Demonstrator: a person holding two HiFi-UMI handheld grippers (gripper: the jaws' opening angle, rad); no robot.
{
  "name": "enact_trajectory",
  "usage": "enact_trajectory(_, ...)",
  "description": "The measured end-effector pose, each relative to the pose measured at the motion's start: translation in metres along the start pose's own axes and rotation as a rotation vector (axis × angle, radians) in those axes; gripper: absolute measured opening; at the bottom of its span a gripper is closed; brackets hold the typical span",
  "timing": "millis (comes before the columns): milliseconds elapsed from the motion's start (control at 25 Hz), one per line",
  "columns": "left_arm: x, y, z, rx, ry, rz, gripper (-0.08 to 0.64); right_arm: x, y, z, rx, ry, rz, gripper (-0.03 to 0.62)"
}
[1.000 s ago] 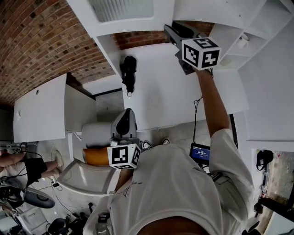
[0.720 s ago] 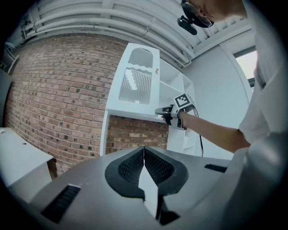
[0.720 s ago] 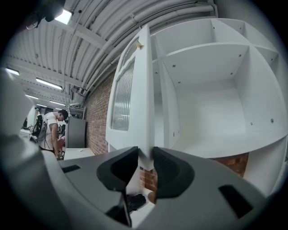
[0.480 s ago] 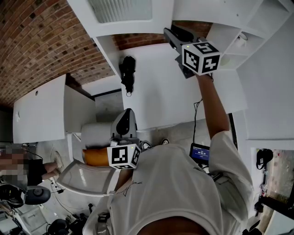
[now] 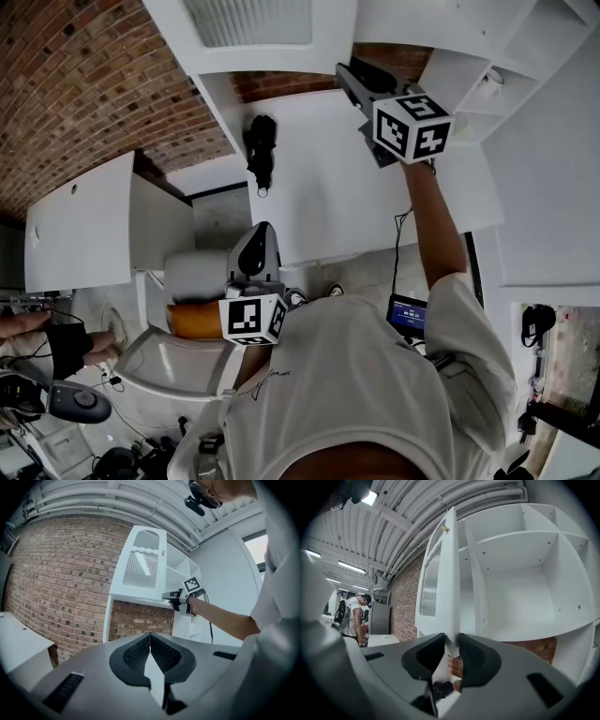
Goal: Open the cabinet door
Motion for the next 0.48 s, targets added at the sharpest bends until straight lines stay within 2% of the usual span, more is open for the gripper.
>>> enact_trajectory(480, -0.001, -0.002, 0.001, -0.013, 0.002, 0.004, 0.017, 0.0, -0.007, 0.013, 0.008, -0.009, 0.008, 0.094)
Point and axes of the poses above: the fingertips, and each gripper's own axes: y forward along the fingers, z to its left, x out of its top, the point moved 7 cm from there along -y, backward along the fingers, and after that the axes turned 15 degrees about x, right-handed, at the moved point
